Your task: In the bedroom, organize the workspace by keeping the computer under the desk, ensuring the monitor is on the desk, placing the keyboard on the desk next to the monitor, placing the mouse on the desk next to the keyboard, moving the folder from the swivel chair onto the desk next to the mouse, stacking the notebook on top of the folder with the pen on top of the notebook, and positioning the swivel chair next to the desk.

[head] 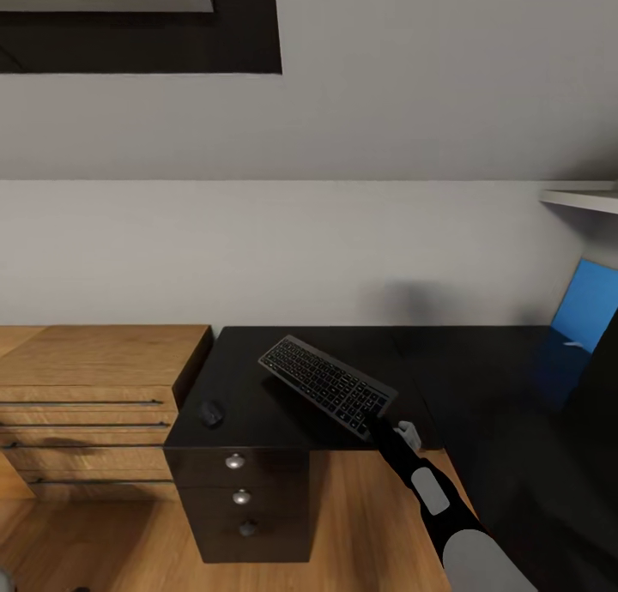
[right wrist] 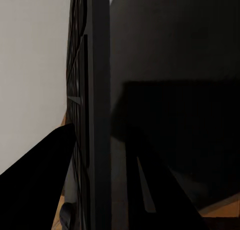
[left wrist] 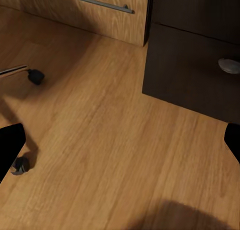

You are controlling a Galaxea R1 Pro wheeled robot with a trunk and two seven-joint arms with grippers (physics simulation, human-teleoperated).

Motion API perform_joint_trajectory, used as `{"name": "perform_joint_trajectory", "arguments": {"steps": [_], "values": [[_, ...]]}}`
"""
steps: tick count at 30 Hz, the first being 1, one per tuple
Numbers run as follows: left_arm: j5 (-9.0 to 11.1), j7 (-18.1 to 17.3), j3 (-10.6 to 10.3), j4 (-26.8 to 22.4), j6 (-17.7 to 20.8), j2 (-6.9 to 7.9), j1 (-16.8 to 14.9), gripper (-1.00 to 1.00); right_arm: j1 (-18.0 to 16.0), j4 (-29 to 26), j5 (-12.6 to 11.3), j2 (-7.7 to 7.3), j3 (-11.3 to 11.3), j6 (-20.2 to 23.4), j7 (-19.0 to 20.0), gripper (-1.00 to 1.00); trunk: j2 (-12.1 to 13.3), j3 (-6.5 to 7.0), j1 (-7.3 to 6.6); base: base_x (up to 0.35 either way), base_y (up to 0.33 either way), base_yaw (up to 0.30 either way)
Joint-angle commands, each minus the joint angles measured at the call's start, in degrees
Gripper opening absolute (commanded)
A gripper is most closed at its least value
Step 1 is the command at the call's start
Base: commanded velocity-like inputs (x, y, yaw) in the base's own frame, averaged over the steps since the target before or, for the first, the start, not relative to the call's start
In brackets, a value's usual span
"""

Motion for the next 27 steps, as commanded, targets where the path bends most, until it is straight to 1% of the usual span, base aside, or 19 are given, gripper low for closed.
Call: {"name": "perform_joint_trajectory", "arguments": {"steps": [1,6,10,12,14,15,16,17,18,19,20,22,23,27], "values": [[0.2,0.1,-0.1,0.0,-0.2,0.01,0.0,1.0,0.0,-0.1,-0.5,0.06,-0.4,0.6,0.2,-1.0,0.0,-0.06,0.01,0.128,0.0,0.0],[0.2,0.1,-0.1,0.0,-0.1,0.01,0.0,1.0,0.0,-0.1,-0.4,0.18,-0.4,0.2,0.2,-1.0,0.0,-0.06,0.01,0.111,0.0,0.0],[0.2,0.1,-0.1,0.0,-0.2,0.01,0.0,1.0,0.0,-0.2,-0.5,0.64,-0.4,-0.1,0.1,-1.0,0.0,-0.06,0.01,0.092,0.0,0.0],[0.2,0.1,-0.1,0.0,-0.2,0.01,0.0,1.0,0.0,-0.2,-1.0,0.74,-0.6,-0.2,0.0,-1.0,0.0,-0.06,0.01,0.084,0.0,0.0],[0.2,0.1,-0.1,0.0,-0.1,0.01,0.0,1.0,0.0,-0.2,-2.4,0.79,-0.7,-0.5,-0.2,-1.0,0.0,-0.06,0.01,0.081,0.0,0.0],[0.2,0.1,-0.1,0.0,-0.1,0.01,0.0,1.0,0.0,-0.2,-3.8,0.81,-0.8,-1.0,-0.5,-1.0,0.0,-0.06,0.01,0.08,0.0,0.0],[0.2,0.1,-0.1,0.0,-0.1,0.01,0.0,1.0,0.0,-0.2,-4.7,0.8,-0.9,-1.5,-0.7,-1.0,0.0,-0.06,0.01,0.08,0.0,0.0],[0.2,0.1,-0.1,0.0,-0.1,0.01,0.0,1.0,0.0,-0.2,-6.5,0.79,-1.0,-2.6,-1.4,-1.0,0.0,-0.06,0.01,0.079,0.0,0.0],[0.2,0.1,-0.1,0.0,-0.1,0.01,0.0,1.0,0.0,-0.2,-7.3,0.77,-1.0,-3.3,-1.8,-1.0,0.0,-0.06,0.01,0.079,0.0,0.0],[0.2,0.1,-0.1,0.0,-0.1,0.01,0.0,1.0,0.0,-0.2,-9.0,0.73,-1.0,-4.9,-3.0,-1.0,0.0,-0.06,0.01,0.079,0.0,0.0],[0.2,0.1,-0.2,0.0,-0.1,-0.01,0.0,1.0,0.0,-0.2,-9.8,0.7,-1.0,-5.8,-3.8,-1.0,0.0,-0.06,0.01,0.079,0.0,0.0],[0.2,0.1,-0.2,0.1,0.0,-0.05,0.0,1.0,0.0,-0.2,-11.8,0.53,-1.1,-9.0,-6.7,-1.0,0.0,-0.06,0.01,0.076,0.0,0.0],[0.2,0.1,-0.2,0.1,0.0,-0.07,0.0,1.0,0.0,-0.2,-12.6,0.39,-1.1,-10.3,-8.0,-1.0,0.0,-0.06,0.01,0.041,0.0,0.0],[0.2,0.1,-0.2,0.1,0.0,-0.01,0.0,1.0,0.0,-0.2,-13.3,0.26,-2.4,-11.4,-9.2,-1.0,0.0,-0.06,0.01,0.015,0.0,0.0]]}}
